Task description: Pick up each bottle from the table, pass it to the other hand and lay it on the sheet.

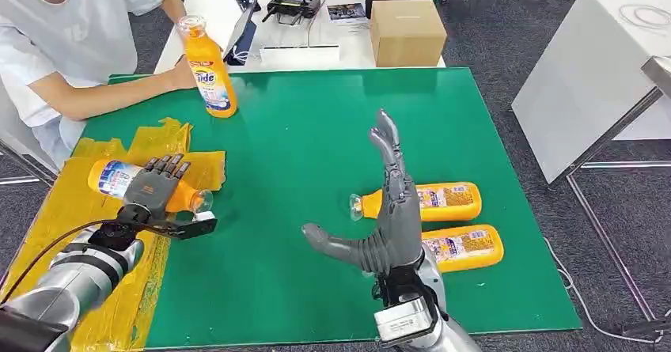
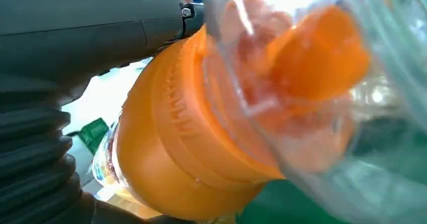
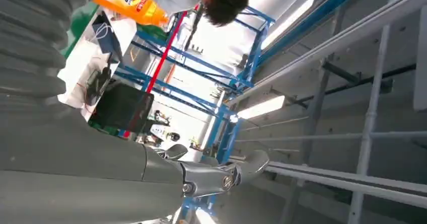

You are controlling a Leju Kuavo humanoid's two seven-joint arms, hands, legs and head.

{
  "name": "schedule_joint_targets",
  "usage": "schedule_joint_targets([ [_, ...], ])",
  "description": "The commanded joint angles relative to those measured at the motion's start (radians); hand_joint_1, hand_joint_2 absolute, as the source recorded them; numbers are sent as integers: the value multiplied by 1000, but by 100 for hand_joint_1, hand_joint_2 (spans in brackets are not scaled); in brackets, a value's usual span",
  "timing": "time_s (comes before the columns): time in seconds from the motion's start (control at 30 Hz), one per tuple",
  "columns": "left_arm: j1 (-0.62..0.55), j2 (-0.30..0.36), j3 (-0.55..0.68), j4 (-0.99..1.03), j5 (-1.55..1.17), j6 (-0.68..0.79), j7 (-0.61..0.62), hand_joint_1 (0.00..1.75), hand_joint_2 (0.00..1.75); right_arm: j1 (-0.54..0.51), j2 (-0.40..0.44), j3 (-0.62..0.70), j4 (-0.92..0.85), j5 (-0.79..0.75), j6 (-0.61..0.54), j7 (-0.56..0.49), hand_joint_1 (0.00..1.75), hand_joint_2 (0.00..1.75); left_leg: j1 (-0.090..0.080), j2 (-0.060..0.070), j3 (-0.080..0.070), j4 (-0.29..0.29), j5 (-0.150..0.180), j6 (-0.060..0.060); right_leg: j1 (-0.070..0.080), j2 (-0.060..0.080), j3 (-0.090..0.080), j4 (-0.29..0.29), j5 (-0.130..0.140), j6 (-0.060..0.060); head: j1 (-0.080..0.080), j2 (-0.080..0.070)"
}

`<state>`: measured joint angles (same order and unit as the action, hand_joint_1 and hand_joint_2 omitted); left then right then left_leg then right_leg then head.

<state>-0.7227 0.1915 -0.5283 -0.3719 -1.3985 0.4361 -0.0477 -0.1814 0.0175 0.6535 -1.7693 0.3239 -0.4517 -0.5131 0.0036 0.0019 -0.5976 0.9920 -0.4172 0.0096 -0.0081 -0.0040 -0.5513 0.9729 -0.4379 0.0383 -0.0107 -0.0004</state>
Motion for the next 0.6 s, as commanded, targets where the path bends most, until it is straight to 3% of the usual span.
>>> schedule_joint_targets([
  [0.03, 20, -7, 35, 64, 6, 5, 7, 0, 175, -45, -17, 27, 60, -6, -1, 5, 0, 175, 1, 2, 4, -1, -2, 0, 1, 3, 4, -2, 0, -1, 0, 0],
  [0.6, 37, -44, 129, 12, 88, 41, -85, 0, 175, -39, -10, 18, 67, -4, 5, 8, 0, 175, 1, 1, 5, -1, -2, 0, 1, 1, 5, -2, -1, -1, 0, 0],
])
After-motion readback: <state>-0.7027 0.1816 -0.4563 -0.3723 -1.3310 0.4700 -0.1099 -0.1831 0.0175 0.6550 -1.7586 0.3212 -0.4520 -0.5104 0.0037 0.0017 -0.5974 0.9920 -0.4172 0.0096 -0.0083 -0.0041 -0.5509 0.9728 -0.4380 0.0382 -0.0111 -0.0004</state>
